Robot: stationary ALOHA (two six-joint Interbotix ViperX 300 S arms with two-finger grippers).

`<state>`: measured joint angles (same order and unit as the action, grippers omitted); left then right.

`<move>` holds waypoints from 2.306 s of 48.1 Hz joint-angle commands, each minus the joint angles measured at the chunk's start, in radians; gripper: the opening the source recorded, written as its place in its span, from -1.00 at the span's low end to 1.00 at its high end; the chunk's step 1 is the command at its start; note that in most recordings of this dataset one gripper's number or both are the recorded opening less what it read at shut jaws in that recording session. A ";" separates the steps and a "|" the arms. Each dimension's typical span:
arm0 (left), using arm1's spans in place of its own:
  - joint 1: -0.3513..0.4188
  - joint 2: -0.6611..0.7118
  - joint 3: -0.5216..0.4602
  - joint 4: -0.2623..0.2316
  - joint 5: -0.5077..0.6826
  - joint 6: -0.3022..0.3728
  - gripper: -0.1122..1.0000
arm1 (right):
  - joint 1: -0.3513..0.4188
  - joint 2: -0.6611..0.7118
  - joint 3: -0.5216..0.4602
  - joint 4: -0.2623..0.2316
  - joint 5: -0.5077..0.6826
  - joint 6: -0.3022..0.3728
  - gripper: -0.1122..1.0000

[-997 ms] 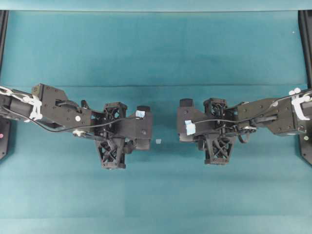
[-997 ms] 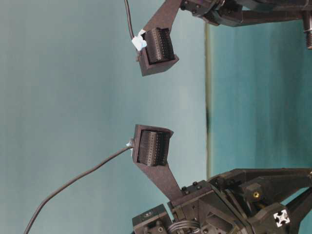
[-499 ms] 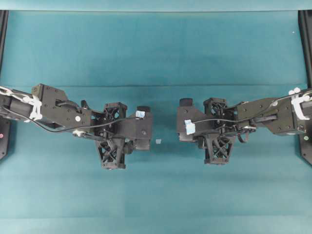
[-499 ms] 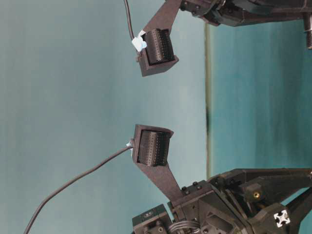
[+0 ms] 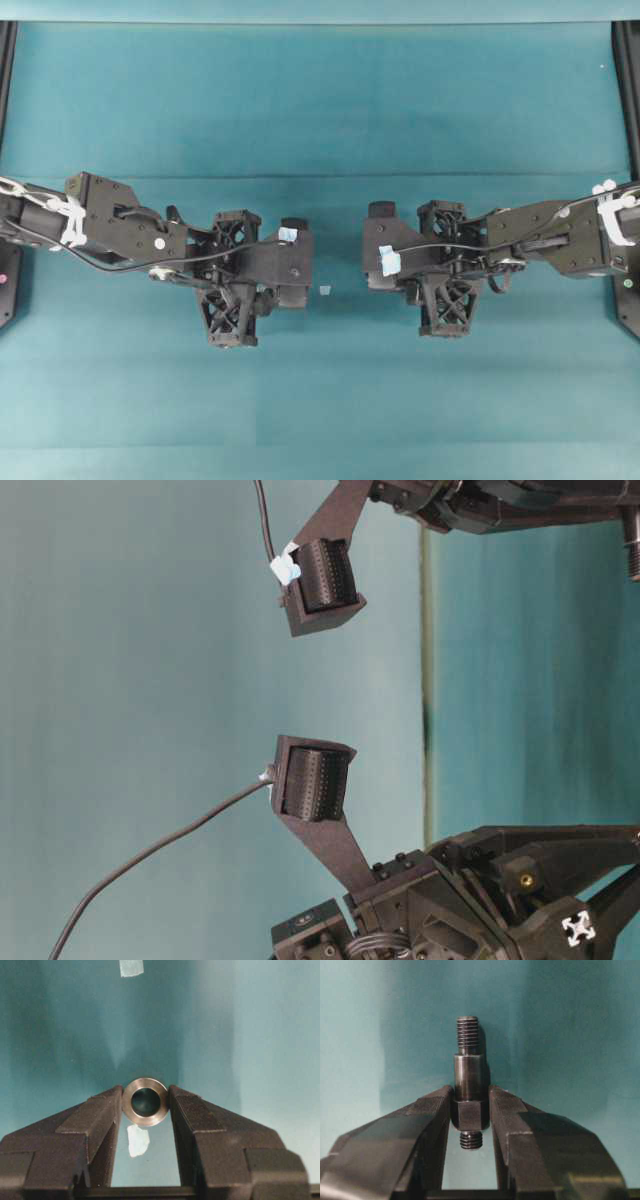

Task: Insert the washer onto the shaft with both hands.
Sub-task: 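Close left gripper on the washer and right gripper on the shaft, then lift both parts and rotate grippers to face each other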

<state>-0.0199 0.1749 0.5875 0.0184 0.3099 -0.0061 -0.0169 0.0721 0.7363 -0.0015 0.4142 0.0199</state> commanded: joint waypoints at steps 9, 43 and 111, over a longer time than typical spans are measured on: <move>-0.005 -0.032 -0.005 0.002 -0.028 0.008 -0.12 | -0.021 -0.040 0.020 0.026 -0.066 0.000 -0.80; -0.005 -0.164 0.140 0.002 -0.341 -0.009 -0.12 | -0.006 -0.147 0.132 0.035 -0.304 0.003 -0.80; -0.003 -0.196 0.206 0.002 -0.788 -0.092 -0.12 | 0.061 -0.196 0.322 0.035 -0.884 0.164 -0.80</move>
<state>-0.0230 -0.0092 0.8099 0.0184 -0.4556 -0.0936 0.0414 -0.1212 1.0646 0.0322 -0.4433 0.1733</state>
